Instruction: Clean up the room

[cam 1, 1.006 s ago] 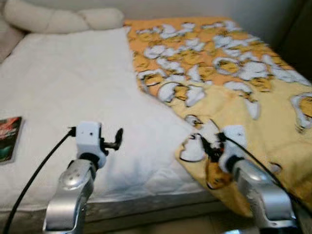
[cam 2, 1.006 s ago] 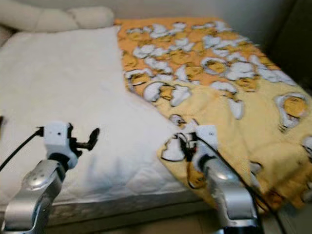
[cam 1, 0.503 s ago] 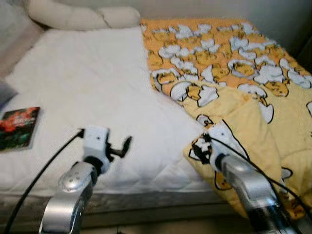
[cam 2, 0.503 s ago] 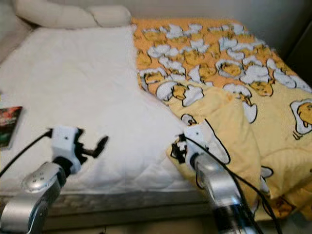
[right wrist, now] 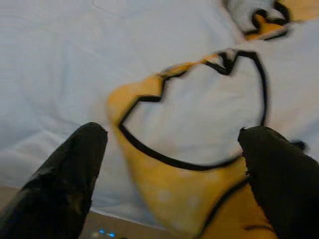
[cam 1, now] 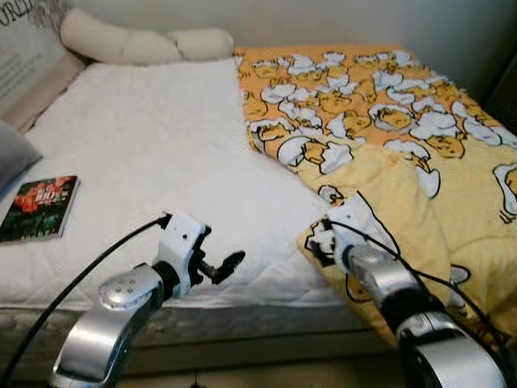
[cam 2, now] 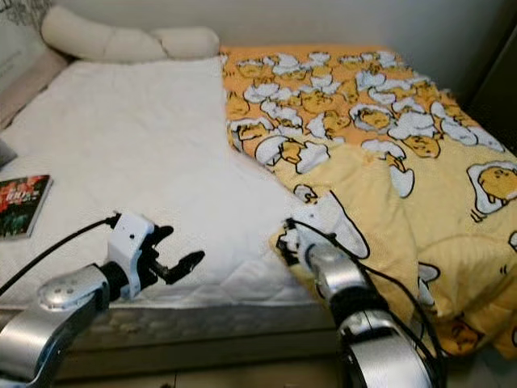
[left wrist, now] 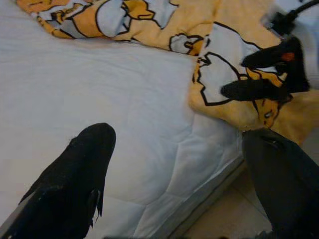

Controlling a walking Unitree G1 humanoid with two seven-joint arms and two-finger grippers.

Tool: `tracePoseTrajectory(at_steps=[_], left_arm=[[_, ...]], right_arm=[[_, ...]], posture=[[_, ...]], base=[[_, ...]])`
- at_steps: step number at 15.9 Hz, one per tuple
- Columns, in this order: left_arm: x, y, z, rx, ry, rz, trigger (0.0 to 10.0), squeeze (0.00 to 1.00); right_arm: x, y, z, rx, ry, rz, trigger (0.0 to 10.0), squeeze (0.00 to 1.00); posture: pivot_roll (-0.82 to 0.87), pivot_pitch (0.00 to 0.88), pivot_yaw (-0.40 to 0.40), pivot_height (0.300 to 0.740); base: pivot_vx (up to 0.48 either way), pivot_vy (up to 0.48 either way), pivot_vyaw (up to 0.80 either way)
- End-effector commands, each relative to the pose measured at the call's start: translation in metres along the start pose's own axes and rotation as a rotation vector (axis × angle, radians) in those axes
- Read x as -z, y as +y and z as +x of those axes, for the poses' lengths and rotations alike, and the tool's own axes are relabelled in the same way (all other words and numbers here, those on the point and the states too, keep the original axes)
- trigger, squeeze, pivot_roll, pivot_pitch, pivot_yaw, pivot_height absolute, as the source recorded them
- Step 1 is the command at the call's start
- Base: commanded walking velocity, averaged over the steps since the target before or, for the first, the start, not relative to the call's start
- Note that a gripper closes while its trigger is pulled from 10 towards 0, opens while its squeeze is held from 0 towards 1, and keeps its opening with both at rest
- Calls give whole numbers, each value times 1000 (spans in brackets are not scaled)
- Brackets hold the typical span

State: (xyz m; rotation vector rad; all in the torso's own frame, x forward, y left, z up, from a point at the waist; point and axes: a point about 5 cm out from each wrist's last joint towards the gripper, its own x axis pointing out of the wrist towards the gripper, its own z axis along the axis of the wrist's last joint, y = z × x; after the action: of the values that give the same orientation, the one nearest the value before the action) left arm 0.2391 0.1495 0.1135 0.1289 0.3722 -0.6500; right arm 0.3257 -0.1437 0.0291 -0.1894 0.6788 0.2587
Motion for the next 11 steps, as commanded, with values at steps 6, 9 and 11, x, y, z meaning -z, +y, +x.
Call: tracePoseTrajectory(at_steps=[6, 9, 11], left_arm=[[-10, -8, -12, 80, 33, 37, 10000, 0], [-10, -13, -19, 93, 46, 35, 10000, 0], [-7, -19, -25, 113, 73, 30, 10000, 0]], right_arm=[[-12, -1, 5, -14, -22, -116, 7529, 0], [-12, 2, 6, -18, -10, -156, 3294, 0], [-10, 3, 7, 1, -6, -179, 0, 0]], posture=[[149, 169, 15, 740], [168, 230, 15, 740], [180, 256, 15, 740]], base=[[0, 0, 0], [0, 0, 0], [0, 0, 0]])
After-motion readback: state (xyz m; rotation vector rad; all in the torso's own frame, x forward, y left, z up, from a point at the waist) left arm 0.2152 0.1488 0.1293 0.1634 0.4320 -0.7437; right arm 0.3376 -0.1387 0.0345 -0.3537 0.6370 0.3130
